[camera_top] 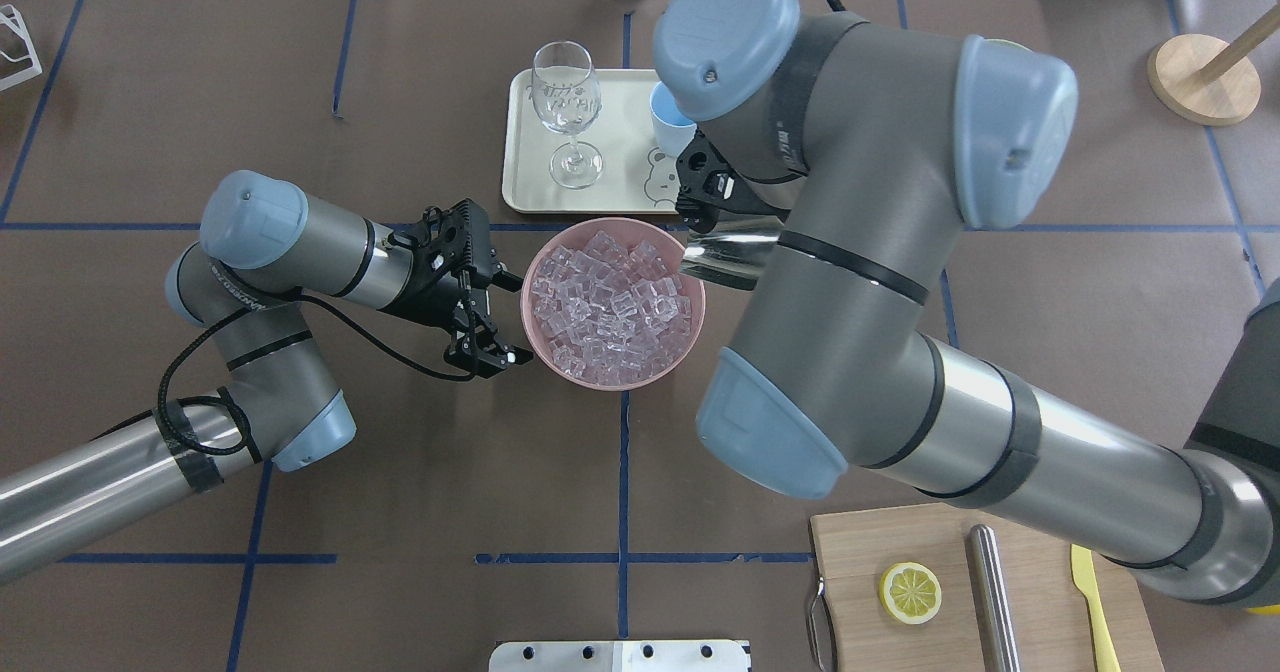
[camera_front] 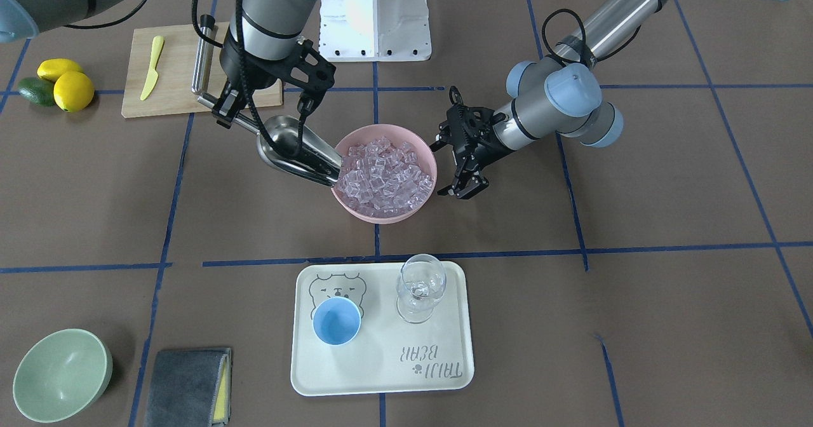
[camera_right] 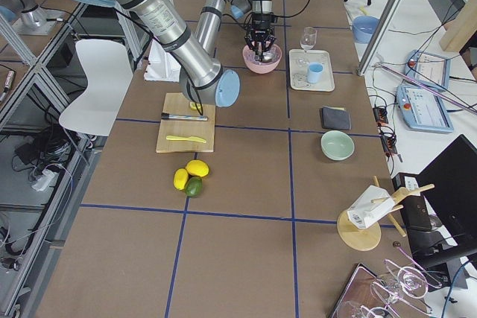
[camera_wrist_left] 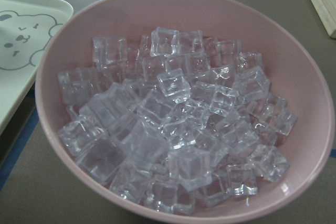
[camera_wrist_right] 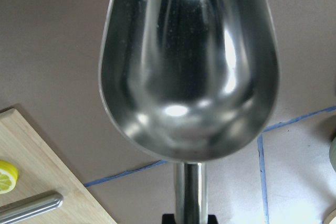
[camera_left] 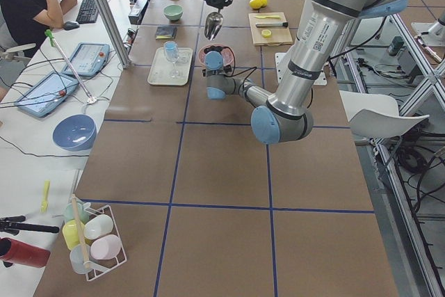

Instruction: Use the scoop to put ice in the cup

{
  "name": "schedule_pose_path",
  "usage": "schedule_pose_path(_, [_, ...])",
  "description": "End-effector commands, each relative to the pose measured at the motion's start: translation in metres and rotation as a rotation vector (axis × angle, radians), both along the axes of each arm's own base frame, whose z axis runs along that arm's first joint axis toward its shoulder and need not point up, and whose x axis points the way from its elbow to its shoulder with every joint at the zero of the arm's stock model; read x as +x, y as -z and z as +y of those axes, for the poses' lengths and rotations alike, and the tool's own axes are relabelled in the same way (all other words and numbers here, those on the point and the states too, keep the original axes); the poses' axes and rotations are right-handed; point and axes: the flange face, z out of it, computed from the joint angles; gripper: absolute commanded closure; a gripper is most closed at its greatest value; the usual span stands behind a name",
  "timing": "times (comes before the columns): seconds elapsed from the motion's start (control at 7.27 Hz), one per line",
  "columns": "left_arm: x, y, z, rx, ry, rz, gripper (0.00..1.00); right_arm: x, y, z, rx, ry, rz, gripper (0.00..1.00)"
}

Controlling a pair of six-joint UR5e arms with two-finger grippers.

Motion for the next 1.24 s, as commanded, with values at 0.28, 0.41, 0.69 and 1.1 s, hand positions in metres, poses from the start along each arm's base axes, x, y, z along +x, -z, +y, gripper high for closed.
schedule_pose_path(0.28, [0.001,0.001,-0.001,-0.002,0.0,0.0,0.0,-0.054,0.039,-0.013,-0.046,0.037,0.197,1.0])
schedule_pose_path(0.41, [0.001,0.001,-0.001,-0.002,0.0,0.0,0.0,-0.062,0.037,-0.004,-0.037,0.058,0.224,1.0])
schedule_pose_path(0.69, [0.003,-0.003,-0.002,-0.006,0.0,-0.006,0.0,-0.067,0.039,0.01,-0.022,0.086,0.283,1.0])
schedule_pose_path(1.1, [0.003,-0.005,-0.002,-0.006,-0.001,-0.005,0.0,-0.088,0.04,0.007,-0.025,0.102,0.334,1.0])
